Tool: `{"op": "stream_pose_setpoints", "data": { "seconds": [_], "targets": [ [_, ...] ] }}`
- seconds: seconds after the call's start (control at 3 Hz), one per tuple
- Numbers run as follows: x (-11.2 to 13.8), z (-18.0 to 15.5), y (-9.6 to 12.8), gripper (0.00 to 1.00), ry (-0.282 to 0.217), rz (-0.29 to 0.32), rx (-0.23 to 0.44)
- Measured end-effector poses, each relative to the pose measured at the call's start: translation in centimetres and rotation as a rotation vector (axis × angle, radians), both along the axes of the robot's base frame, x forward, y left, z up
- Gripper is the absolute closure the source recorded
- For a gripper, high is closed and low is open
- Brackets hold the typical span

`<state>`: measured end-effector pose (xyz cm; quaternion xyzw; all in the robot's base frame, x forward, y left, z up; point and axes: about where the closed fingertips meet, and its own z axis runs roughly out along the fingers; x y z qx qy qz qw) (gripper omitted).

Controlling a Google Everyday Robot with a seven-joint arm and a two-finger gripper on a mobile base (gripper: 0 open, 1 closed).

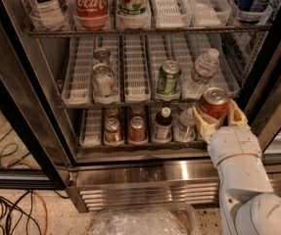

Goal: Pick coke can from middle shelf of fridge

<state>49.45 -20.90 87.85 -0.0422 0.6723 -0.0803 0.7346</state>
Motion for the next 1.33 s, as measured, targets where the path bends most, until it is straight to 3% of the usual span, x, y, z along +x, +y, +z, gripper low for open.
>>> {"op": "stream_pose_setpoints", "data": {
  "seconds": [1.0, 1.33],
  "targets": [
    [-8.0, -0.3, 7.4, 1.00, -0.016, 0.339, -0.132],
    [-8.8, 0.1, 9.3, 1.00, -0.034, 0.418, -0.138]
  ]
}}
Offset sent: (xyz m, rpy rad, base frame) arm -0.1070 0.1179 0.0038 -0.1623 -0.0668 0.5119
